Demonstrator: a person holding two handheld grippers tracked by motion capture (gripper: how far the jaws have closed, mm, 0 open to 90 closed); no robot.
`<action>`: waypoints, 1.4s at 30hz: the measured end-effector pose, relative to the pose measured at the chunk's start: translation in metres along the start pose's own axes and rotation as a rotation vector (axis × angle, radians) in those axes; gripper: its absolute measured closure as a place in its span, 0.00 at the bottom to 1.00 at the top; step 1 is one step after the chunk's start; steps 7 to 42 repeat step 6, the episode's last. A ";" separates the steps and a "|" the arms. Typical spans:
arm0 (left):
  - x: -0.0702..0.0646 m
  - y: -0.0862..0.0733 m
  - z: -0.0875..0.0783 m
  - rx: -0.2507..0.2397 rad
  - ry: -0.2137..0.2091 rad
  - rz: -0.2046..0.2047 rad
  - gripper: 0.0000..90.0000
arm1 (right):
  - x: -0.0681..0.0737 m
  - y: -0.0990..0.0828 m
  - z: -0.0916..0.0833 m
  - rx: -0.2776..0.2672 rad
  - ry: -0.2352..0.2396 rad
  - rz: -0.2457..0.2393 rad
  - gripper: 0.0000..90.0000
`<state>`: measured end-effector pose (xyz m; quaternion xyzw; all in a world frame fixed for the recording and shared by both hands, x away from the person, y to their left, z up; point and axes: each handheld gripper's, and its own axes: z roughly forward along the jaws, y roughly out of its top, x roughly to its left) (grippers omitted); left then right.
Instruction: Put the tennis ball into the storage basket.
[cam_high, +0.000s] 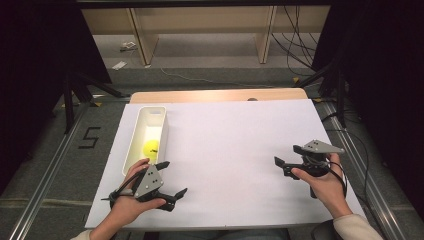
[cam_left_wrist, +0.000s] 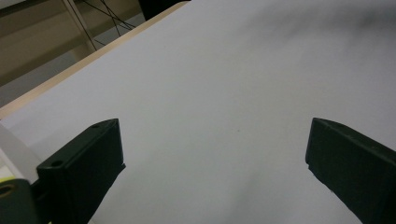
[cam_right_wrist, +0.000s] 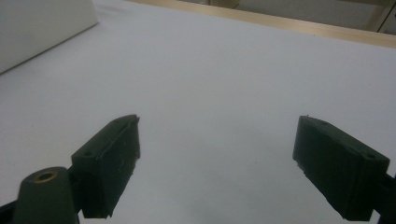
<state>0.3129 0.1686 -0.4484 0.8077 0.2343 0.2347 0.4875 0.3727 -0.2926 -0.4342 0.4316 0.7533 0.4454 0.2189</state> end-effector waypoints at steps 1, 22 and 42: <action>0.000 0.000 0.000 -0.001 0.000 -0.001 0.04 | 0.000 0.000 0.000 0.000 0.001 0.000 0.17; 0.000 0.001 0.000 -0.002 -0.002 0.000 0.04 | -0.001 0.000 0.002 0.003 0.003 0.005 0.17; 0.000 0.001 0.000 -0.002 -0.002 0.000 0.04 | -0.001 0.000 0.002 0.003 0.003 0.005 0.17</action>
